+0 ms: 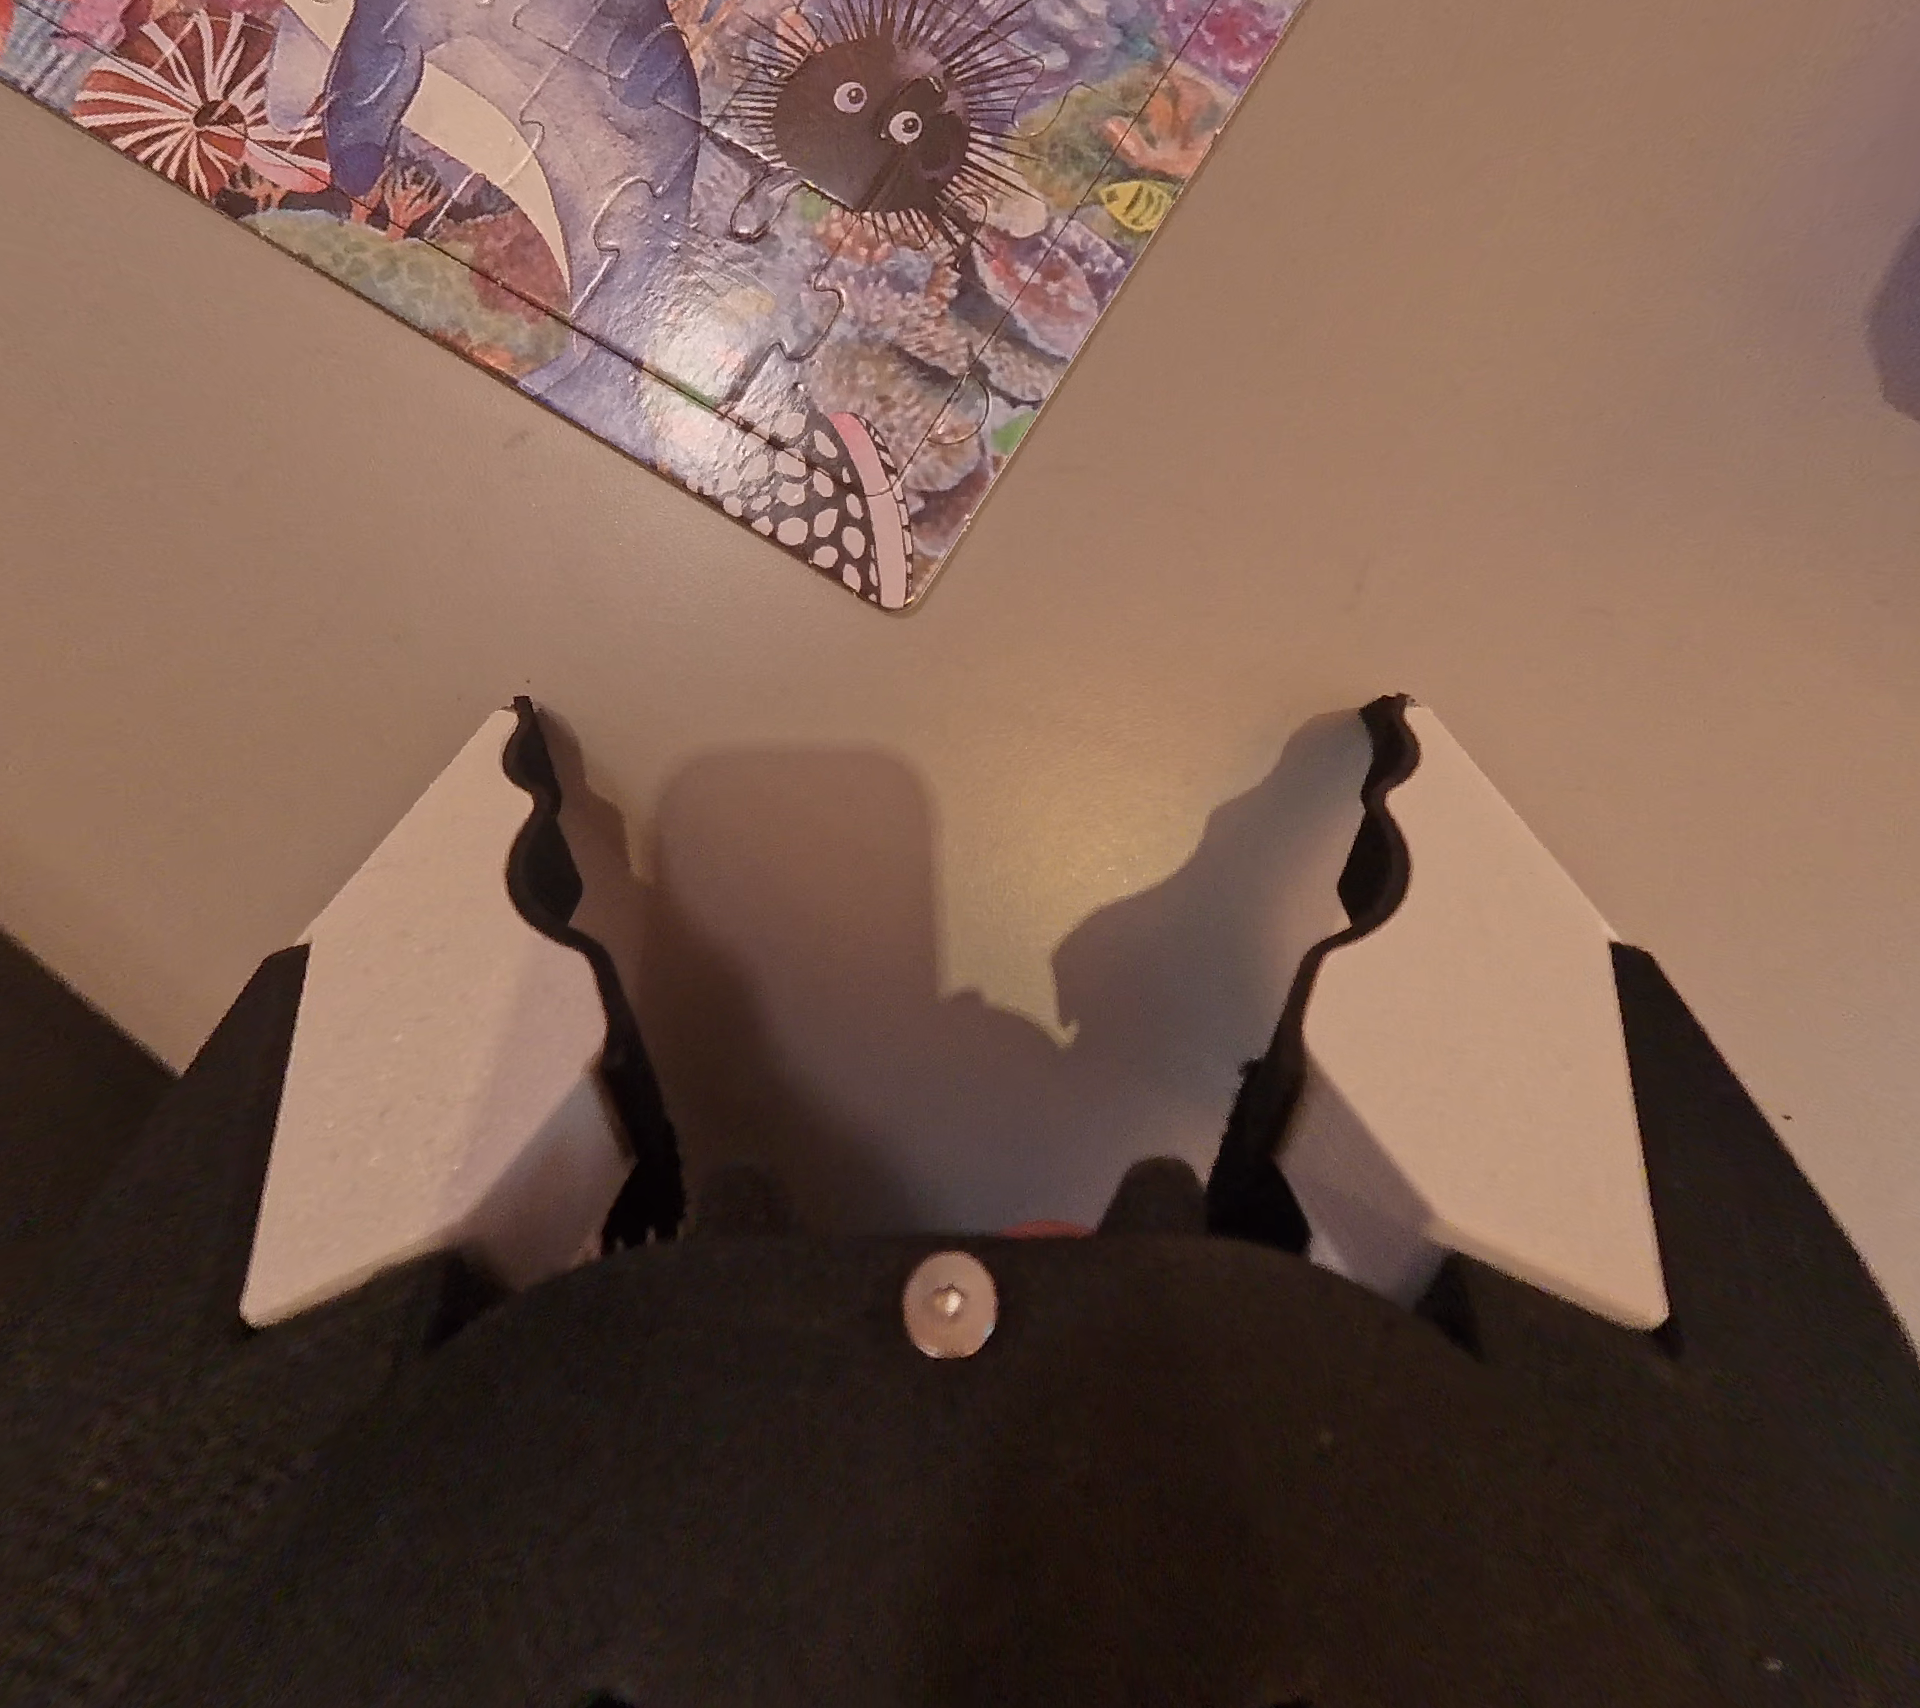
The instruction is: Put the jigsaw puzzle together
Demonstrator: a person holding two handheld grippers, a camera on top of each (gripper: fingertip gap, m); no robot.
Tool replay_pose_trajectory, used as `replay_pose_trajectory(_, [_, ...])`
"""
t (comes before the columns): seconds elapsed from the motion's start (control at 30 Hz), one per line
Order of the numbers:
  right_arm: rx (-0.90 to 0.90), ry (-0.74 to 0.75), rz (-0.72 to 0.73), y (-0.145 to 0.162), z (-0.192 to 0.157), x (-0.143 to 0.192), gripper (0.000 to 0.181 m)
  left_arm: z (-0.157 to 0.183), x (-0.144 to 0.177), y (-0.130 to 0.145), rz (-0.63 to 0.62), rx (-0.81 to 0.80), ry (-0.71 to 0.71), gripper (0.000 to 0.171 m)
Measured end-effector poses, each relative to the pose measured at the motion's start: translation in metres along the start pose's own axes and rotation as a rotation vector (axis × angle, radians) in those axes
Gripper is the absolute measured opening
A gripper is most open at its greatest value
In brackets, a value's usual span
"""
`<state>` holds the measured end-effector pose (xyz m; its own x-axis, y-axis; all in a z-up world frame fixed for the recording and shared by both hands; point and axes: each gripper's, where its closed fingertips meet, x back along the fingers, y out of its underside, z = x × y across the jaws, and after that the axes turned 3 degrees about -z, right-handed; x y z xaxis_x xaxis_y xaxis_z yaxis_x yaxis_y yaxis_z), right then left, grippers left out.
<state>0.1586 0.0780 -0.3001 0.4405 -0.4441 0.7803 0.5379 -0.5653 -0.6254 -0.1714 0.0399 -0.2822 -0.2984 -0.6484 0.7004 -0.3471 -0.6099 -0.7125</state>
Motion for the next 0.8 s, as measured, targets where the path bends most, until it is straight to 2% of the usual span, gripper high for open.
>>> replay_pose_trajectory(0.07, [0.018,-0.013,0.026,-0.003,-0.002,0.002,0.134,-0.001,0.0,-0.002,0.015,0.01,0.004,0.073])
replay_pose_trajectory(0.13, [0.044,-0.035,0.058,-0.006,-0.003,0.003,0.114,0.003,0.003,-0.006,0.037,0.017,0.0,0.074])
replay_pose_trajectory(0.27, [0.037,0.047,0.072,-0.007,0.01,0.005,0.13,0.008,0.002,-0.013,0.05,-0.012,-0.004,0.101])
replay_pose_trajectory(0.3, [0.038,0.08,0.078,-0.008,0.016,0.006,0.139,0.009,-0.001,-0.012,0.032,-0.014,-0.003,0.108])
replay_pose_trajectory(0.4, [0.035,0.095,0.075,-0.008,0.021,0.005,0.148,0.02,-0.014,0.0,-0.084,-0.016,0.054,0.103])
replay_pose_trajectory(0.43, [0.029,0.09,0.069,-0.007,0.022,0.004,0.151,0.018,-0.015,-0.002,-0.086,-0.009,0.046,0.099])
replay_pose_trajectory(0.8, [-0.016,0.016,0.022,-0.002,0.018,-0.001,0.155,0.01,-0.01,0.001,-0.063,0.027,0.009,0.097])
